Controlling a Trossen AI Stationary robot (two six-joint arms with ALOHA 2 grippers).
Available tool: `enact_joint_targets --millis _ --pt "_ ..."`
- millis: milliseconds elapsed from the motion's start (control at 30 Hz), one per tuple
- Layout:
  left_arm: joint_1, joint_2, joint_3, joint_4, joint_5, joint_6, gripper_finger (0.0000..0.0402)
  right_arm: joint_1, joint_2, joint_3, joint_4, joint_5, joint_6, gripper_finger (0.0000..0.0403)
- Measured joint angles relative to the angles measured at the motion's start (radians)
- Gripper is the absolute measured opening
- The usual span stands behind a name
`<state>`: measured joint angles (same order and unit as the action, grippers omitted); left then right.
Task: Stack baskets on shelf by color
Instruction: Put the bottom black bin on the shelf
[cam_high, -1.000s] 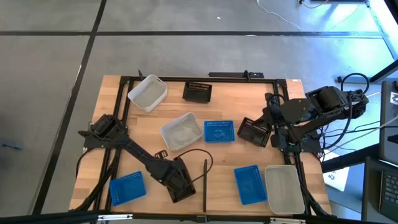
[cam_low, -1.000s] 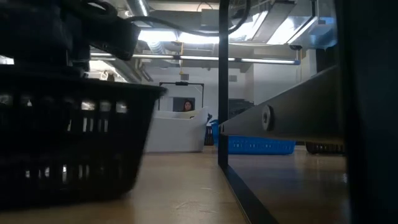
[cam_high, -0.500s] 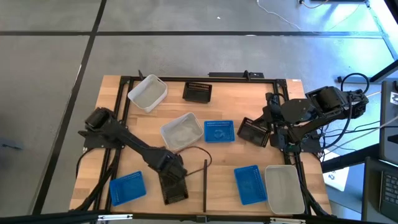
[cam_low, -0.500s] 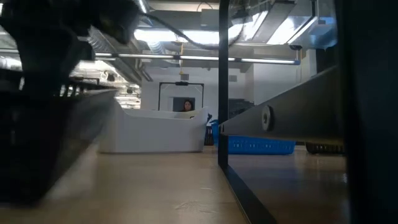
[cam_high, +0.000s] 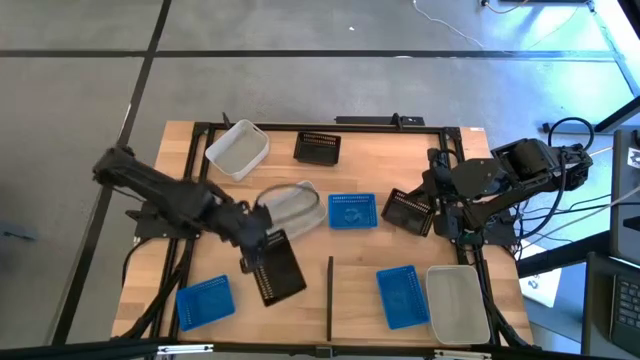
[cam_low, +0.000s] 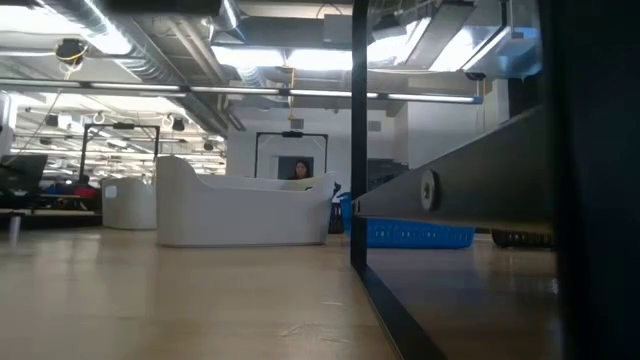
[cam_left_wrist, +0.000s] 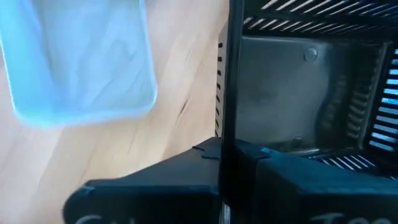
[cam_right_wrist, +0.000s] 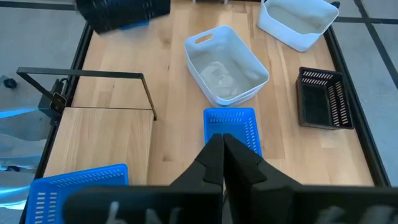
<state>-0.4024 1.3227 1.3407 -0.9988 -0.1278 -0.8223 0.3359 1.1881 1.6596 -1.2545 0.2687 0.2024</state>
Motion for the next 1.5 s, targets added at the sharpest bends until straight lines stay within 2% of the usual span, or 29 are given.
enact_joint_targets --millis 167,267,367,533,667,900,967,1033,1133,1233,1367,1500 --pt "0.077 -0.064 0.001 0.228 -0.065 0.191 0.0001 0.000 0.000 0.000 0.000 0.012 -0.001 0.0000" --pt "0.124 -0.057 0.001 0.377 -0.061 0.329 0.0000 0.000 0.000 0.000 0.000 0.044 0.001 0.0000" --pt "0.172 -0.024 0.002 0.506 -0.013 0.421 0.0000 0.000 0.000 0.000 0.000 0.053 0.001 0.0000" --pt "0.227 0.042 0.002 0.613 0.093 0.502 0.0000 0.000 0.000 0.000 -0.001 0.053 0.024 0.0000" --pt "0.249 0.116 0.002 0.639 0.075 0.557 0.0000 0.000 0.000 0.000 0.000 0.054 0.072 0.0000" --pt "0.285 0.193 0.002 0.696 -0.230 0.673 0.0000 0.000 0.024 0.000 0.035 0.056 0.107 0.0001" --pt "0.288 0.200 0.002 0.729 -0.345 0.726 0.0000 0.000 0.040 0.000 0.048 0.099 0.107 0.0002" --pt "0.287 0.200 0.001 0.758 -0.451 0.770 0.0000 -0.004 0.061 0.000 0.055 0.157 0.108 0.0010" --pt "0.287 0.198 0.002 0.794 -0.570 0.830 0.0000 -0.014 0.097 0.000 0.057 0.167 0.105 0.0038" --pt "0.287 0.198 0.002 0.798 -0.642 0.868 0.0000 -0.033 0.139 0.000 0.067 0.168 0.102 0.0077" --pt "0.287 0.198 0.002 0.800 -0.686 0.859 0.0000 -0.065 0.196 0.000 0.085 0.172 0.077 0.0128" --pt "0.287 0.198 0.001 0.798 -0.784 0.861 0.0000 -0.085 0.249 0.000 0.141 0.197 0.071 0.0157"
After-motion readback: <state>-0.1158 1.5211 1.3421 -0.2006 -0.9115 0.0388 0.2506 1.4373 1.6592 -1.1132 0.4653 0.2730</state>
